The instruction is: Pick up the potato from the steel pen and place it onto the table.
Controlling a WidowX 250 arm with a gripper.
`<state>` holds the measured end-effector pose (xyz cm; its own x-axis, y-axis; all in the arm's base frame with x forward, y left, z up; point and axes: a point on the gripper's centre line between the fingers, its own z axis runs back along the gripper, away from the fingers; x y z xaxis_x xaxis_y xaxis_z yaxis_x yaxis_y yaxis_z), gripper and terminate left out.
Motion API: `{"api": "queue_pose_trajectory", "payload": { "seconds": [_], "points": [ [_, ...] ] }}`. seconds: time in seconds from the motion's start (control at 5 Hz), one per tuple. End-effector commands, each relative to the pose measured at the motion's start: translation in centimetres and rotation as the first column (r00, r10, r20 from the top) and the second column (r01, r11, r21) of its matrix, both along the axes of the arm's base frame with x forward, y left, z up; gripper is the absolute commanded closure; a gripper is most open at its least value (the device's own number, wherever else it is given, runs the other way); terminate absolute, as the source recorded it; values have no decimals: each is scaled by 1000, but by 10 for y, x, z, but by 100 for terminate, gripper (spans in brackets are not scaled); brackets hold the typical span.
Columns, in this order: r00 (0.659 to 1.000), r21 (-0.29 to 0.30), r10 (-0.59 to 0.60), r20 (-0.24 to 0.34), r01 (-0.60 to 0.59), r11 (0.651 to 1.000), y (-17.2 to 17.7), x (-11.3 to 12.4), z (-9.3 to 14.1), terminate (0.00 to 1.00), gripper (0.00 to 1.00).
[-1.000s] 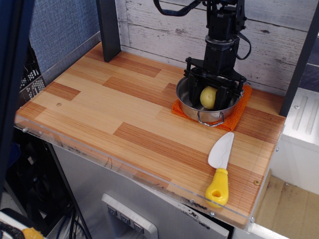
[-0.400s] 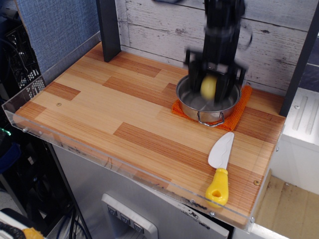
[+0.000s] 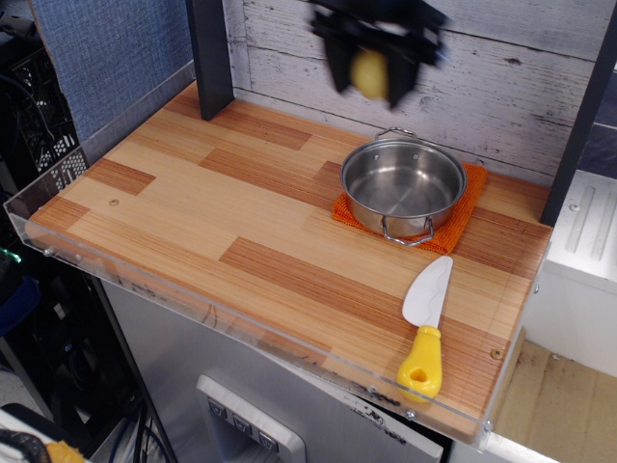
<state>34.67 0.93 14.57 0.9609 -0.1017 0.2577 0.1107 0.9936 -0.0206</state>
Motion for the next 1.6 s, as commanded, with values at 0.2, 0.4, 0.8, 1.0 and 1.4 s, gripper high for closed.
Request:
{"api": "queue_pose_trajectory", "payload": {
  "seconds": [0.2,0.4,0.8,1.0,1.4],
  "points": [
    [985,25,152,-84,-151,988,111,-32,-22,0,100],
    [981,58,174,-86,-170,984,151,-27,-35,0,100],
    [981,106,177,-82,-168,980,162,-2,-60,0,100],
    [984,107,148,-101,-137,985,138,10,-73,0,100],
    [975,96,144,-171,-129,987,135,12,-103,0,100]
  ]
}}
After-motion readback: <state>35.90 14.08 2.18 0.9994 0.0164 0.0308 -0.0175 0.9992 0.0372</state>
